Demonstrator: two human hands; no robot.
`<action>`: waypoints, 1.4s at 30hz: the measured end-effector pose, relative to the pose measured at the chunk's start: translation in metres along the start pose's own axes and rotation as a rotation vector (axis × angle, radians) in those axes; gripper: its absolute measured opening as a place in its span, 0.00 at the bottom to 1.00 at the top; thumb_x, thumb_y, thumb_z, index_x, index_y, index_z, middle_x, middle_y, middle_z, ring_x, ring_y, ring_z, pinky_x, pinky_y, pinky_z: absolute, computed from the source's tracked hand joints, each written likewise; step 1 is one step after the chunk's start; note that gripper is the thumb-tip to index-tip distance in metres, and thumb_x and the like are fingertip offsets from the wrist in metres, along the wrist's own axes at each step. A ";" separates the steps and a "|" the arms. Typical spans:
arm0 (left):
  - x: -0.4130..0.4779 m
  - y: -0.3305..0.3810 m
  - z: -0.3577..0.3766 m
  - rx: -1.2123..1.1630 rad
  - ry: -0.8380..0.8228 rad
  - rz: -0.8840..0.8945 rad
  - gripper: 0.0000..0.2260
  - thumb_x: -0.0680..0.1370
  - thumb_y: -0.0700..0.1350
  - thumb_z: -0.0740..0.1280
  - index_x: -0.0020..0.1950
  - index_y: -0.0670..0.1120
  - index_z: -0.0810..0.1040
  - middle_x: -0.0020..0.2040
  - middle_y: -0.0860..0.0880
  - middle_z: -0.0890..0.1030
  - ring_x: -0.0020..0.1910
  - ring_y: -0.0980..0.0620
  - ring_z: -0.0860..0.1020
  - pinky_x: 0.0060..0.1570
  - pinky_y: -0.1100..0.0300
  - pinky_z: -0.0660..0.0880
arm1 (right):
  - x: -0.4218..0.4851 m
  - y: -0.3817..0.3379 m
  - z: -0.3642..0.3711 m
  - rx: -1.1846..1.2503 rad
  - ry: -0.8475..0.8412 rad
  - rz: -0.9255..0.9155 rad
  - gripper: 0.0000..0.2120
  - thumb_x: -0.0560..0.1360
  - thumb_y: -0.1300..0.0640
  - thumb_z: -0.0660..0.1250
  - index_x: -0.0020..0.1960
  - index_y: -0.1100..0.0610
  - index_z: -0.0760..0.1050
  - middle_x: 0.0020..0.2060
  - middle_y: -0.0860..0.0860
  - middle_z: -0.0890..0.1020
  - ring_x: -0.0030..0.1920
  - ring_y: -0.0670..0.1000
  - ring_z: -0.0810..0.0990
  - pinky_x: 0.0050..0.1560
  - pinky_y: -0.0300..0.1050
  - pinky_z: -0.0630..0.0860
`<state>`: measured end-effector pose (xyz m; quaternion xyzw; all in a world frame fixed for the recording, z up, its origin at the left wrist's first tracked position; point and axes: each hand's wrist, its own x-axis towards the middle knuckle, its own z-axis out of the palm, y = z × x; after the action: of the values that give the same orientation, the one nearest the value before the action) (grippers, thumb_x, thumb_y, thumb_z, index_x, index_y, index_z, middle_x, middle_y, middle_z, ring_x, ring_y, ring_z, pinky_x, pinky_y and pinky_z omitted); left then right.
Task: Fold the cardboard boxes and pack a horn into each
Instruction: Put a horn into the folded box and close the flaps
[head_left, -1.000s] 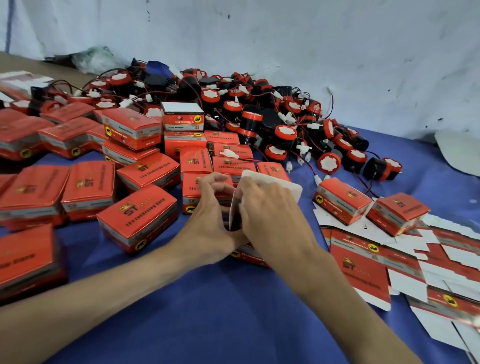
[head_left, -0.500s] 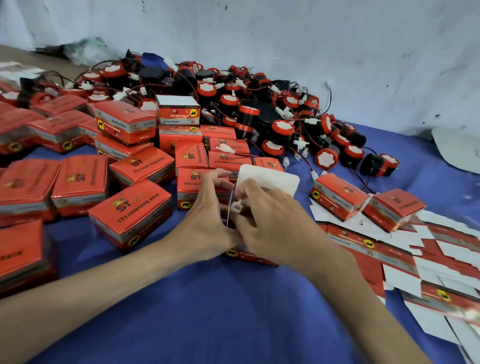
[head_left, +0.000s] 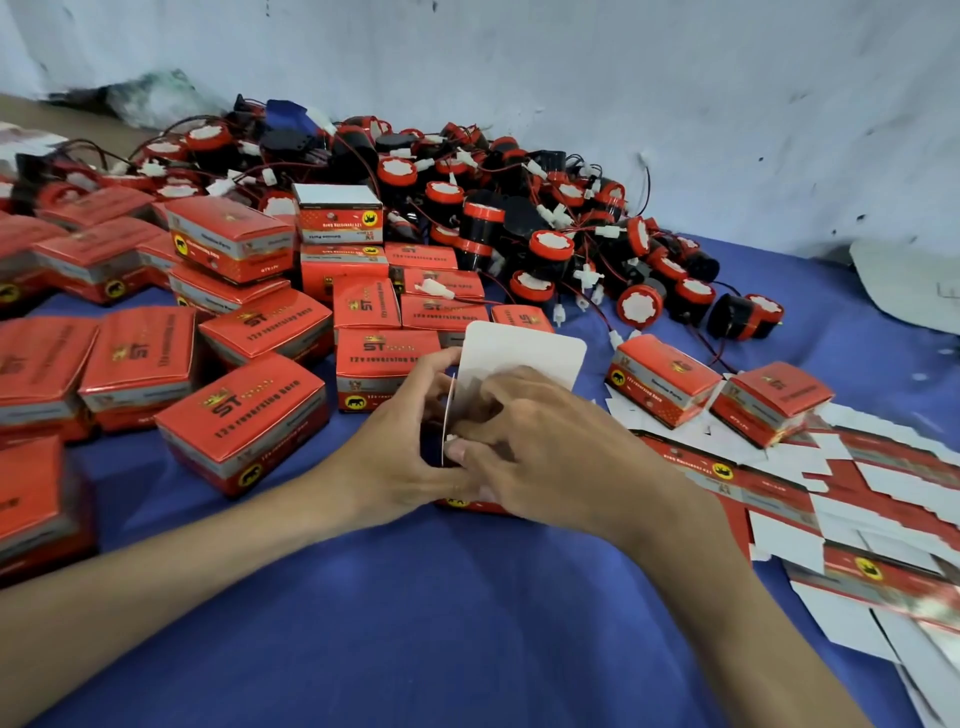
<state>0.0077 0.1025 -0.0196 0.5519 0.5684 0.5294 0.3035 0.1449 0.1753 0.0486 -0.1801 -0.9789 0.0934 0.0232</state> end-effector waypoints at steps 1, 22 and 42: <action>0.000 0.000 0.000 0.004 0.004 -0.001 0.40 0.59 0.52 0.78 0.66 0.63 0.61 0.61 0.53 0.75 0.59 0.58 0.77 0.58 0.57 0.76 | 0.000 0.000 -0.001 0.005 -0.012 0.006 0.16 0.80 0.47 0.56 0.52 0.51 0.81 0.55 0.47 0.75 0.62 0.46 0.65 0.62 0.48 0.66; -0.001 0.004 0.000 0.093 -0.027 0.070 0.24 0.64 0.48 0.75 0.56 0.58 0.69 0.50 0.67 0.77 0.49 0.66 0.76 0.44 0.73 0.71 | -0.003 0.006 0.002 0.070 0.095 0.031 0.11 0.76 0.46 0.61 0.47 0.46 0.82 0.47 0.42 0.77 0.56 0.41 0.68 0.48 0.44 0.70; -0.010 0.006 -0.007 -0.131 -0.203 0.052 0.20 0.68 0.39 0.69 0.59 0.44 0.71 0.52 0.48 0.78 0.50 0.54 0.75 0.43 0.68 0.73 | -0.006 -0.001 0.004 -0.137 0.076 -0.094 0.15 0.78 0.44 0.57 0.49 0.47 0.81 0.52 0.46 0.72 0.61 0.47 0.65 0.54 0.48 0.69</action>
<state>0.0052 0.0902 -0.0144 0.5960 0.4846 0.5145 0.3811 0.1501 0.1716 0.0452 -0.1383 -0.9888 0.0179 0.0525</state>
